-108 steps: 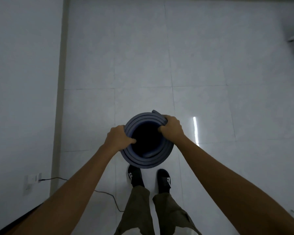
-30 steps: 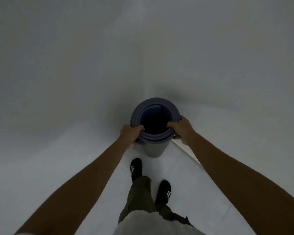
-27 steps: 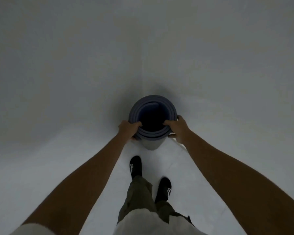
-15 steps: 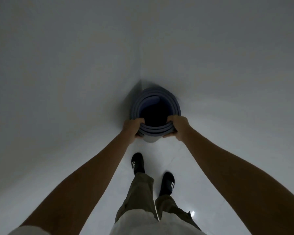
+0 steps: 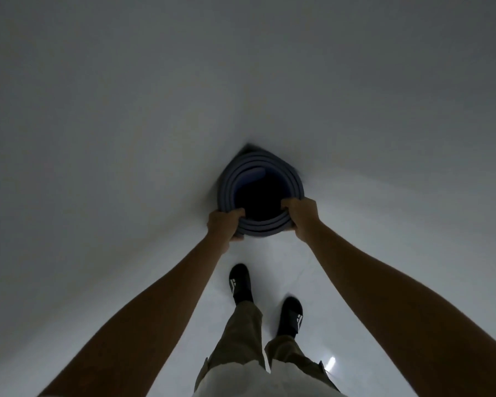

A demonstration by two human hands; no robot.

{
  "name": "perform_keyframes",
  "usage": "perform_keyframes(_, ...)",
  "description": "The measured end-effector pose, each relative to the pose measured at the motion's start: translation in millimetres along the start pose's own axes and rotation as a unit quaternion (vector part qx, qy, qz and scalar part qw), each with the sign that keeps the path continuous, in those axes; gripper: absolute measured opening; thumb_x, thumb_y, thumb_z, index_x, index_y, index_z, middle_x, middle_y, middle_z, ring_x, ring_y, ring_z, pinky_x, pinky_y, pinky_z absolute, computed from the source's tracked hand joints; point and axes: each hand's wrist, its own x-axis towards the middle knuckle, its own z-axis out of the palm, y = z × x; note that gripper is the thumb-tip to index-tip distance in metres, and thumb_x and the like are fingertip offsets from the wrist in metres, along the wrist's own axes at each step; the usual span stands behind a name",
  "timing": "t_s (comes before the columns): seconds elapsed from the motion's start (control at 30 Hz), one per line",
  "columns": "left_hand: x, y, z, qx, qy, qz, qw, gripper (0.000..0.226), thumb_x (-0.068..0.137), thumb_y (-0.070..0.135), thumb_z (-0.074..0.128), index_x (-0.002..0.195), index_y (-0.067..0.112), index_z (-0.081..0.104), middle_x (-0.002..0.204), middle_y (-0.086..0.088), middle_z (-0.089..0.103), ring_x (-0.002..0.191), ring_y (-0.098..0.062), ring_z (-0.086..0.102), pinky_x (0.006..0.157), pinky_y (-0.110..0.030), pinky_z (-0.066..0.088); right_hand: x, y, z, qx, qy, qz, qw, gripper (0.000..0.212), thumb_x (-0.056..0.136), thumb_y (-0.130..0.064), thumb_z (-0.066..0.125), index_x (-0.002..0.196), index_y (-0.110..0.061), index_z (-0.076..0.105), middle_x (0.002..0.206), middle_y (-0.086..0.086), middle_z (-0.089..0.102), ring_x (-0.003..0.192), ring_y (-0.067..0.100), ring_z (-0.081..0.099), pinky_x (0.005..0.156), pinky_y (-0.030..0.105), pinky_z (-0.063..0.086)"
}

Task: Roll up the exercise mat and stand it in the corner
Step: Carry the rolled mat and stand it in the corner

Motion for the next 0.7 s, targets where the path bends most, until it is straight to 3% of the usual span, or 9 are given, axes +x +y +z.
perform_keyframes(0.1,1,5,-10,0.025,0.006,0.001,1.000,0.045,0.074,0.018,0.083,0.114,0.002,0.068,0.099,-0.018,0.073,0.080,-0.031,0.070,0.065,-0.044,0.062,-6,3,6,-0.012,-0.021,0.007,1.000,0.038,0.079,-0.015,0.074,0.115,-0.009,0.064,0.105,0.018,0.070,0.092,0.040,0.069,0.071,0.060,0.061)
perform_keyframes(0.27,-11,19,-12,0.119,0.014,-0.004,0.993,0.045,0.064,0.044,0.090,0.081,0.017,0.059,0.077,-0.008,0.069,0.068,-0.030,0.072,0.070,-0.049,0.063,-14,-11,4,-0.026,-0.078,0.047,0.996,0.053,0.078,-0.026,0.084,0.123,-0.013,0.059,0.110,0.020,0.069,0.092,0.043,0.069,0.061,0.056,0.061)
perform_keyframes(0.4,-19,23,-11,0.143,0.035,0.005,0.989,0.058,0.062,0.051,0.090,0.094,0.013,0.059,0.071,-0.003,0.065,0.062,-0.024,0.070,0.067,-0.050,0.063,-17,-11,7,-0.030,-0.059,0.044,0.997,0.056,0.078,-0.022,0.084,0.126,-0.010,0.058,0.112,0.022,0.068,0.092,0.045,0.068,0.063,0.060,0.060)
perform_keyframes(0.53,-24,32,-12,0.175,0.007,0.009,0.985,0.056,0.066,0.051,0.088,0.098,0.021,0.053,0.070,0.002,0.065,0.051,-0.016,0.067,0.048,-0.028,0.053,-13,-15,9,-0.057,-0.034,0.038,0.997,0.054,0.081,-0.016,0.080,0.128,-0.008,0.055,0.115,0.022,0.065,0.091,0.045,0.067,0.063,0.062,0.060)
perform_keyframes(0.63,-21,33,-11,0.156,-0.002,-0.023,0.988,0.073,0.054,0.050,0.093,0.107,0.014,0.057,0.076,-0.010,0.072,0.064,-0.029,0.074,0.057,-0.043,0.061,-13,-19,12,-0.106,0.014,0.023,0.994,0.050,0.083,-0.013,0.076,0.127,-0.005,0.055,0.112,0.019,0.064,0.080,0.039,0.066,0.062,0.058,0.061)
perform_keyframes(0.7,-19,31,-11,0.129,0.010,-0.012,0.992,0.074,0.052,0.039,0.094,0.111,0.009,0.061,0.079,-0.015,0.074,0.064,-0.032,0.074,0.058,-0.055,0.062,-16,-18,15,-0.113,0.021,0.016,0.993,0.049,0.084,-0.012,0.074,0.129,-0.005,0.055,0.112,0.019,0.063,0.077,0.036,0.064,0.060,0.056,0.062)
